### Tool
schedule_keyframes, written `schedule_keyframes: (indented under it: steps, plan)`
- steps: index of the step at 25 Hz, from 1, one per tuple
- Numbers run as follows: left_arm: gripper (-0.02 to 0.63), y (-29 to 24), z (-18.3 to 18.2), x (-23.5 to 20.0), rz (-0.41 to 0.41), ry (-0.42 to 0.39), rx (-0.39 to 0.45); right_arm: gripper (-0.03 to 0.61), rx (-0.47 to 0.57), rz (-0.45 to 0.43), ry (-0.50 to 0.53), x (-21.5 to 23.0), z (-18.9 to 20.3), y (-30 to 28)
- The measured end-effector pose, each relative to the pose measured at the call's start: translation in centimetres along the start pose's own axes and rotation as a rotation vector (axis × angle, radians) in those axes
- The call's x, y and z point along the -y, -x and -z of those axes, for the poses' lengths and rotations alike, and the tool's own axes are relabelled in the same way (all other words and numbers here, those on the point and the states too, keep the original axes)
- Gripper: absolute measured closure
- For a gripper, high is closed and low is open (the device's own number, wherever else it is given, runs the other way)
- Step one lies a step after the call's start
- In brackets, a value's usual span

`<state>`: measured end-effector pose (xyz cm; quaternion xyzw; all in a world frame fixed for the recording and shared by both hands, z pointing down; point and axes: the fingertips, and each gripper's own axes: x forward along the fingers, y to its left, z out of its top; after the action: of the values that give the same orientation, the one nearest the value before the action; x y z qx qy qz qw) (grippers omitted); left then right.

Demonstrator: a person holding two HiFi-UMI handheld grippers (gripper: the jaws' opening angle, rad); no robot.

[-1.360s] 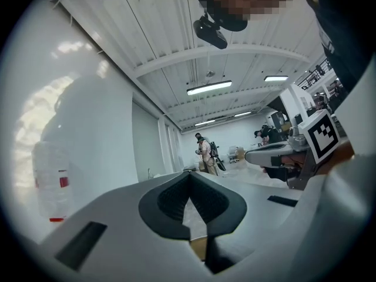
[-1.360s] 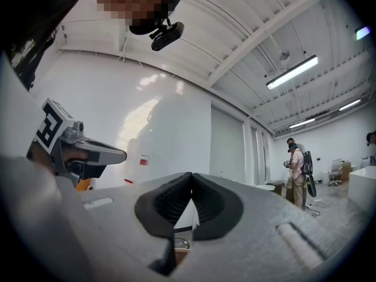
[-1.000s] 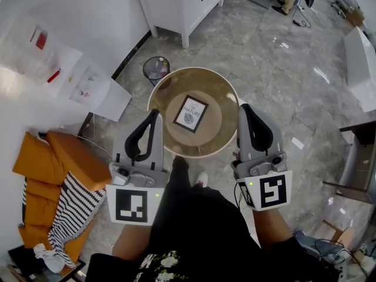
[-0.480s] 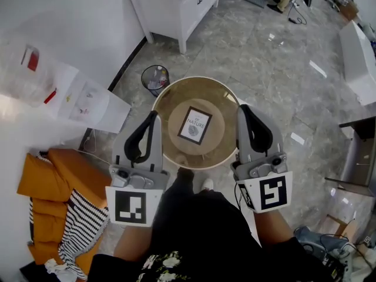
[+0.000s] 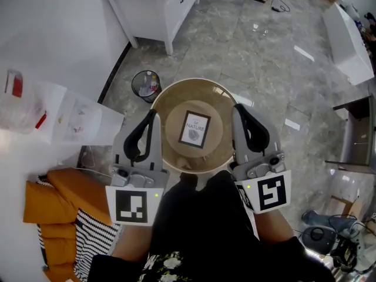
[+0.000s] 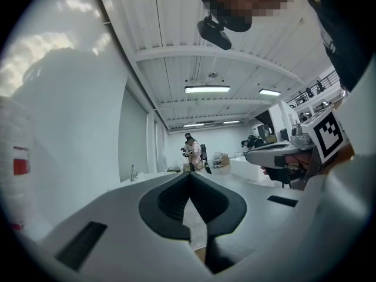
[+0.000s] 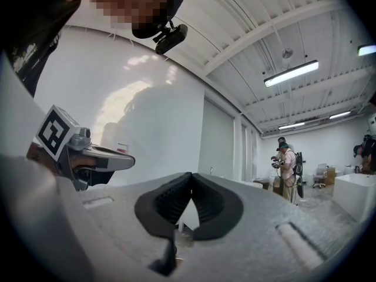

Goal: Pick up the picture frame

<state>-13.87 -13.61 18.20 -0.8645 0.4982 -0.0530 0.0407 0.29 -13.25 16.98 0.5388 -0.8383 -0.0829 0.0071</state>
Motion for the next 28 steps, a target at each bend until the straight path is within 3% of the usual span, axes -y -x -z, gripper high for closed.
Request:
schedule_keyframes:
  steps: [10,19,23,28]
  plan:
    - [0.607,-4.0,5.0,0.3,0.061,0.001,-0.076,0.58,-0.104,-0.097,-0.036,-0.4,5.6,-2.9]
    - [0.607,-7.8,10.5,1.0,-0.013,0.054,-0.148,0.58,-0.137,-0.179,-0.094,1.9,12.1,-5.5]
    - [0.607,-9.1,13.7,2.0,-0.016,0.071,-0.193,0.578,-0.199,-0.243,-0.131,1.8,15.9,-6.7]
    - [0.607,-10.5,17.6,3.0,-0.02,0.084,-0.237,0.578,-0.233,-0.251,-0.157,2.8,19.9,-7.5]
